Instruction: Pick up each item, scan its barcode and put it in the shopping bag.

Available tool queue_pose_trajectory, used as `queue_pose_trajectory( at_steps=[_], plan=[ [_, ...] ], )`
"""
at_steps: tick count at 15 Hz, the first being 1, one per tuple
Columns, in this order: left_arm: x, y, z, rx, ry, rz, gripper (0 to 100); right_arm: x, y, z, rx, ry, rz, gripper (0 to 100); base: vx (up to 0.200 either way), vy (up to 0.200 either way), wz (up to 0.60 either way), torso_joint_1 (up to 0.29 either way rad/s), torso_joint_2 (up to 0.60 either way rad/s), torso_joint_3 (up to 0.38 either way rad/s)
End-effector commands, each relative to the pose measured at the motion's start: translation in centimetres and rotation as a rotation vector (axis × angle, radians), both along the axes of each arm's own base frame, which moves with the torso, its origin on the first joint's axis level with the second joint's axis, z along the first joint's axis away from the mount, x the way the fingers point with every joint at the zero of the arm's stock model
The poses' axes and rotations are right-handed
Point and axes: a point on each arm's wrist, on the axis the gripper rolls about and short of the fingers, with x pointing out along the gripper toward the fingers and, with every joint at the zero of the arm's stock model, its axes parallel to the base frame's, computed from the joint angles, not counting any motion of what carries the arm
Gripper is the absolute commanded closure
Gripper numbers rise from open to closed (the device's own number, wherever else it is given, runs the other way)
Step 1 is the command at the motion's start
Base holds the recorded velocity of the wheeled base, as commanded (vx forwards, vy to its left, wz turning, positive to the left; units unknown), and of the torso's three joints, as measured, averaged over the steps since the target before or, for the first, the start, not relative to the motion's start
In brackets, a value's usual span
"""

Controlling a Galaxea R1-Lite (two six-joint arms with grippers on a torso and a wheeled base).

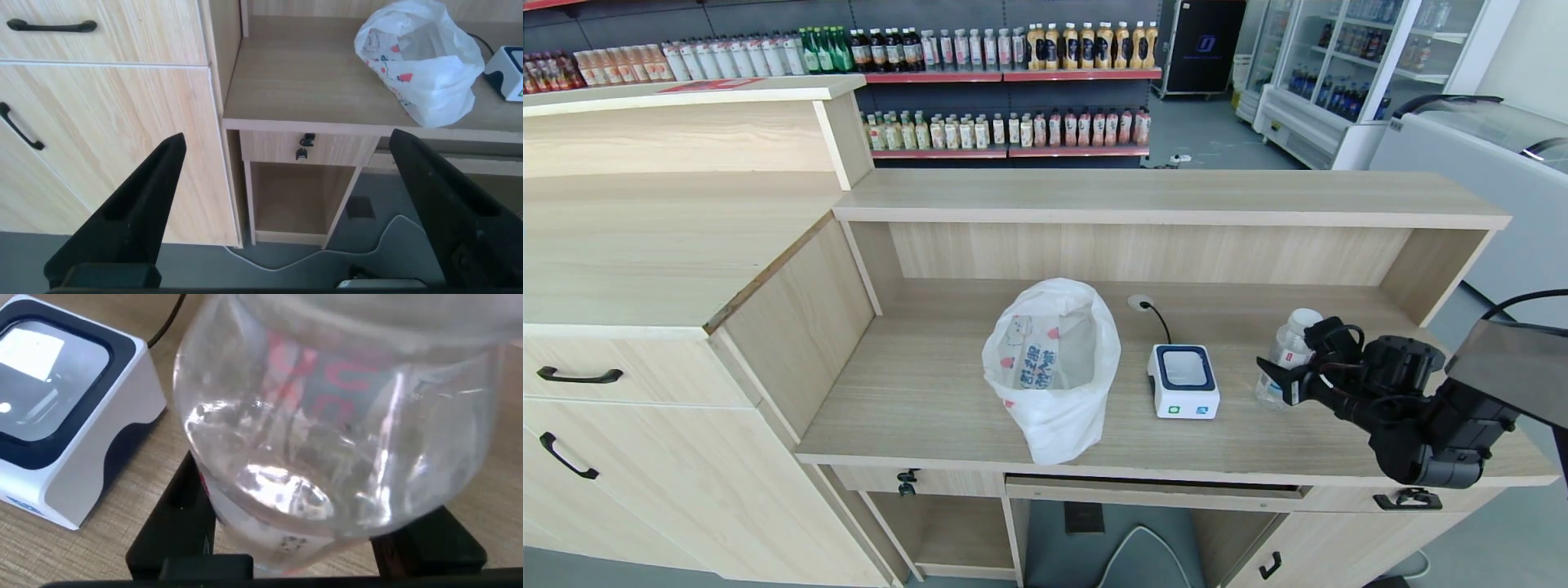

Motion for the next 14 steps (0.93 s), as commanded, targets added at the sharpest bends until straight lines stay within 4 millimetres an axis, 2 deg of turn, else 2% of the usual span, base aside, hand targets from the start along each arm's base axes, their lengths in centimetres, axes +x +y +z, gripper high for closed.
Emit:
queue_pose_trajectory(
  at_steps=[1, 5, 10, 12, 14],
  plan=[
    [0.0, 0.0, 0.0, 0.0, 0.0, 0.0, 0, 0.1, -0.3, -0.4, 0.001, 0.007, -0.007, 100, 0.0, 0.0, 0.0, 0.0, 0.0, 0.0],
    [0.0, 0.0, 0.0, 0.0, 0.0, 0.0, 0, 0.7, -0.1, 0.6, 0.102, 0.028, -0.036, 100, 0.0, 0.0, 0.0, 0.0, 0.0, 0.0],
    [0.0, 0.0, 0.0, 0.0, 0.0, 0.0, 0, -0.7, -0.1, 4.6, 0.198, 0.083, -0.092, 100, 0.0, 0.0, 0.0, 0.0, 0.0, 0.0],
    [0.0, 0.0, 0.0, 0.0, 0.0, 0.0, 0, -0.9, 0.3, 7.3, 0.246, 0.079, -0.097, 100, 0.0, 0.0, 0.0, 0.0, 0.0, 0.0],
    [0.0, 0.0, 0.0, 0.0, 0.0, 0.0, 0, -2.4, 0.4, 12.2, 0.356, 0.14, -0.13, 100, 0.0, 0.0, 0.0, 0.0, 0.0, 0.0]
  ],
)
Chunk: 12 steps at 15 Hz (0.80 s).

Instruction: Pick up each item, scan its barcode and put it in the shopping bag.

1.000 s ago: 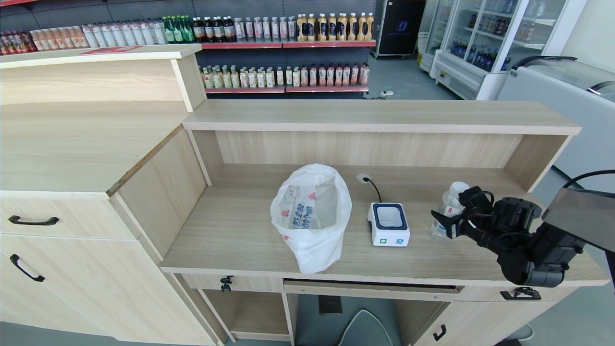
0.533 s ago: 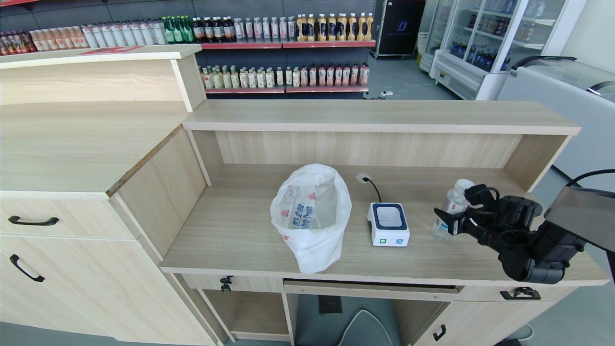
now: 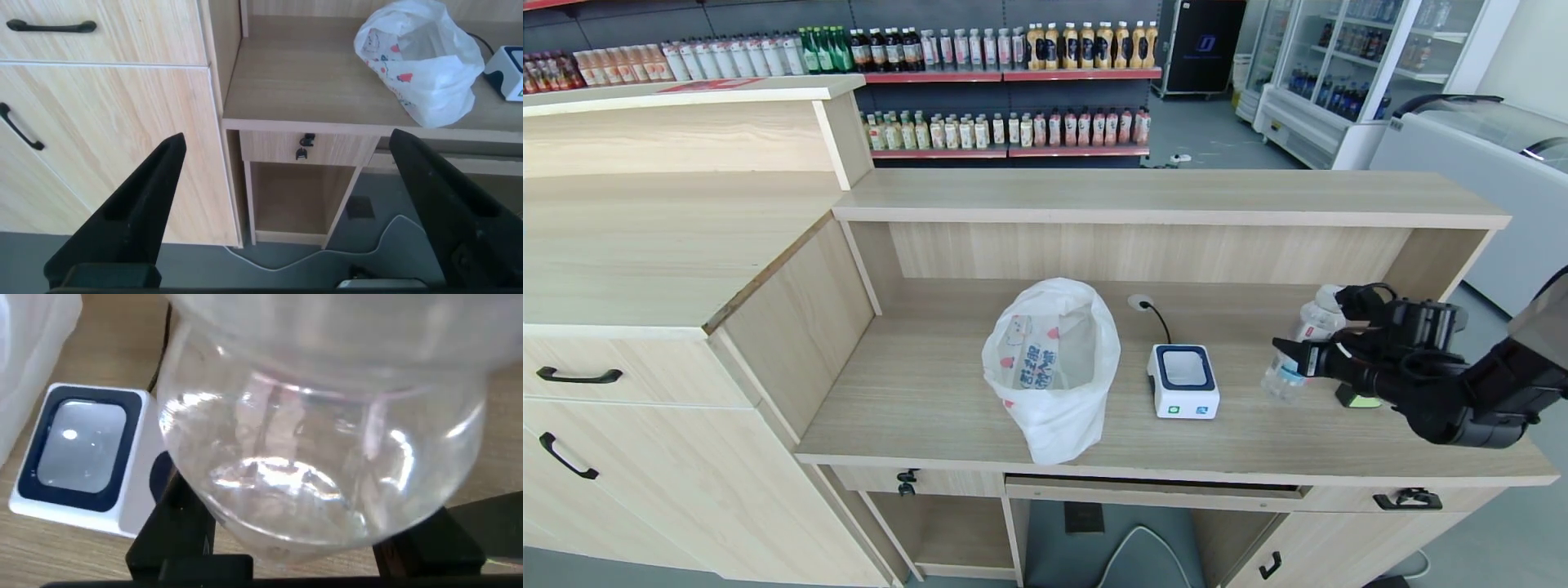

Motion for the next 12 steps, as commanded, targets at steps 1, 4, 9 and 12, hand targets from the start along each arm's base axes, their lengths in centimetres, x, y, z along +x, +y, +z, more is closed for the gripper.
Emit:
queue_pose_trajectory(
  at_steps=[1, 4, 9, 12],
  plan=[
    [0.0, 0.0, 0.0, 0.0, 0.0, 0.0, 0, -2.6, 0.2, 8.1, 0.107, -0.002, -0.024, 100, 0.0, 0.0, 0.0, 0.0, 0.0, 0.0],
    [0.0, 0.0, 0.0, 0.0, 0.0, 0.0, 0, -7.1, 1.0, 13.9, 0.258, 0.078, 0.096, 100, 0.0, 0.0, 0.0, 0.0, 0.0, 0.0],
    [0.0, 0.0, 0.0, 0.0, 0.0, 0.0, 0, -13.4, 2.3, 18.7, 0.396, 0.104, 0.447, 100, 0.0, 0.0, 0.0, 0.0, 0.0, 0.0],
    [0.0, 0.0, 0.0, 0.0, 0.0, 0.0, 0, -17.4, 3.6, 20.9, 0.442, 0.135, 0.618, 100, 0.0, 0.0, 0.0, 0.0, 0.0, 0.0]
  ],
)
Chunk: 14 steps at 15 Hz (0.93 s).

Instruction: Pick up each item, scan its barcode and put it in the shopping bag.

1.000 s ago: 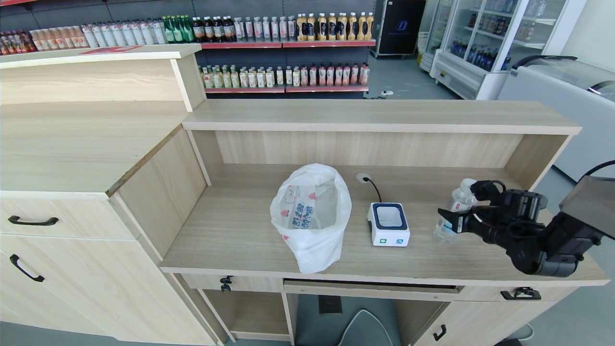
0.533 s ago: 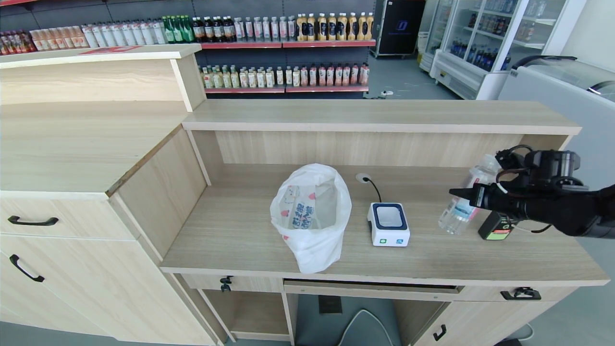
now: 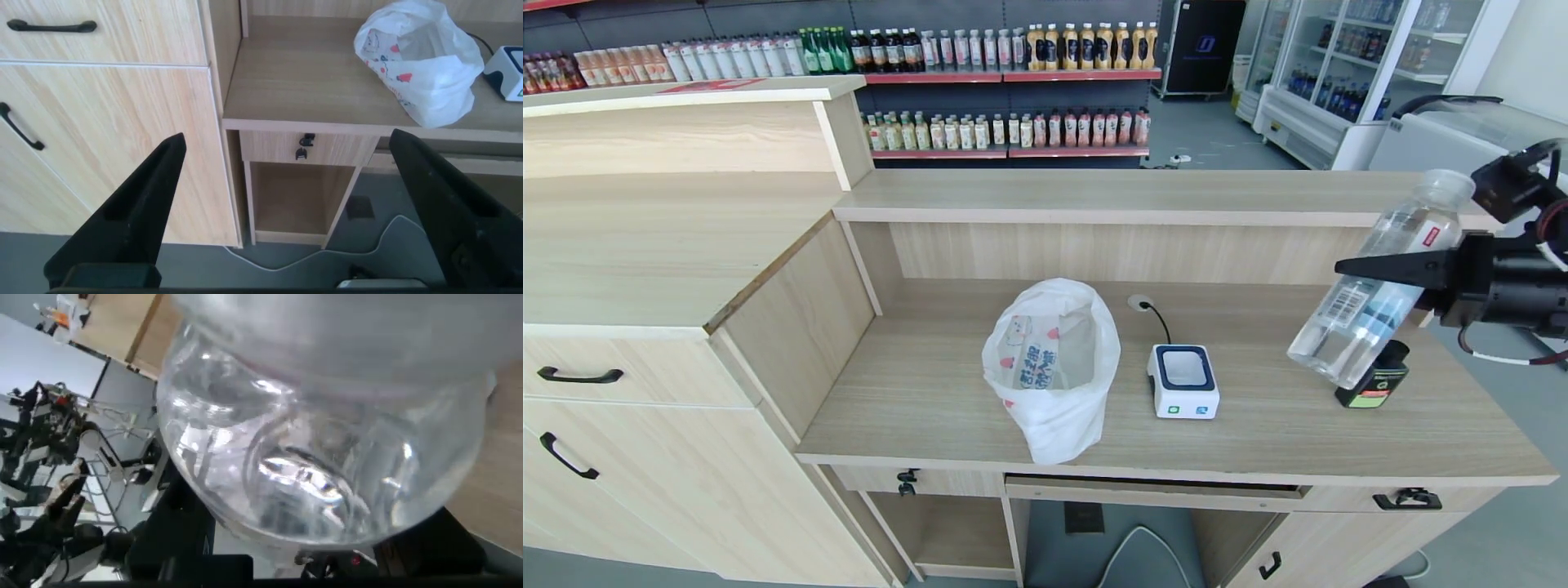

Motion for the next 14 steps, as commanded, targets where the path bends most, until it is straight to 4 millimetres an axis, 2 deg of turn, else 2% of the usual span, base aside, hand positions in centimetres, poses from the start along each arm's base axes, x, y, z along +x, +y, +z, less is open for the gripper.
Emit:
queue_pose_trajectory(
  at_steps=[1, 6, 8, 14],
  plan=[
    [0.0, 0.0, 0.0, 0.0, 0.0, 0.0, 0, -4.4, 1.4, 3.1, 0.021, -0.072, 0.109, 100, 0.0, 0.0, 0.0, 0.0, 0.0, 0.0],
    [0.0, 0.0, 0.0, 0.0, 0.0, 0.0, 0, -6.5, 4.0, 4.6, 0.034, -0.132, 0.284, 100, 0.0, 0.0, 0.0, 0.0, 0.0, 0.0],
    [0.0, 0.0, 0.0, 0.0, 0.0, 0.0, 0, -7.4, 4.7, 4.5, 0.038, -0.131, 0.324, 100, 0.0, 0.0, 0.0, 0.0, 0.0, 0.0],
    [0.0, 0.0, 0.0, 0.0, 0.0, 0.0, 0, -7.7, 6.9, 3.6, 0.023, -0.147, 0.453, 100, 0.0, 0.0, 0.0, 0.0, 0.0, 0.0]
  ],
)
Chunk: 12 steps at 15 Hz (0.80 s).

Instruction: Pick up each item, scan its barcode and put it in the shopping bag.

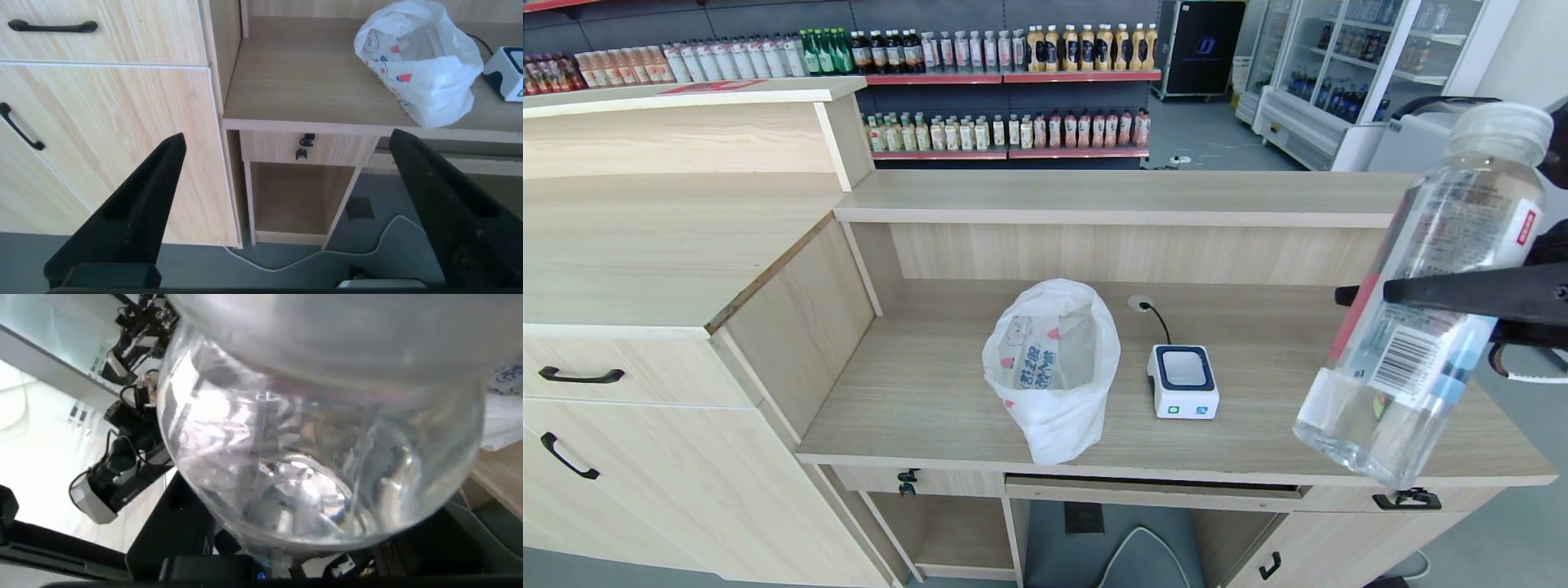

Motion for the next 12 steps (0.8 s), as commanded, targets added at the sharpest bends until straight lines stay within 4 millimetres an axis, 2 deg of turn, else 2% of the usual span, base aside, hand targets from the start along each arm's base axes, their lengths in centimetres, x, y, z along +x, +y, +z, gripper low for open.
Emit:
queue_pose_trajectory(
  at_steps=[1, 4, 7, 12],
  plan=[
    [0.0, 0.0, 0.0, 0.0, -0.001, 0.0, 0, -0.3, 0.7, 0.0, -0.001, -0.004, 0.04, 100, 0.0, 0.0, 0.0, 0.0, 0.0, 0.0],
    [0.0, 0.0, 0.0, 0.0, -0.001, 0.0, 0, -0.2, 1.3, -0.3, -0.001, 0.005, 0.074, 100, 0.0, 0.0, 0.0, 0.0, 0.0, 0.0],
    [0.0, 0.0, 0.0, 0.0, -0.001, 0.0, 0, -0.6, 1.6, -1.0, 0.006, -0.044, 0.186, 100, 0.0, 0.0, 0.0, 0.0, 0.0, 0.0],
    [0.0, 0.0, 0.0, 0.0, -0.001, 0.0, 0, -1.1, 1.3, -2.3, -0.009, -0.064, 0.192, 100, 0.0, 0.0, 0.0, 0.0, 0.0, 0.0]
  ],
)
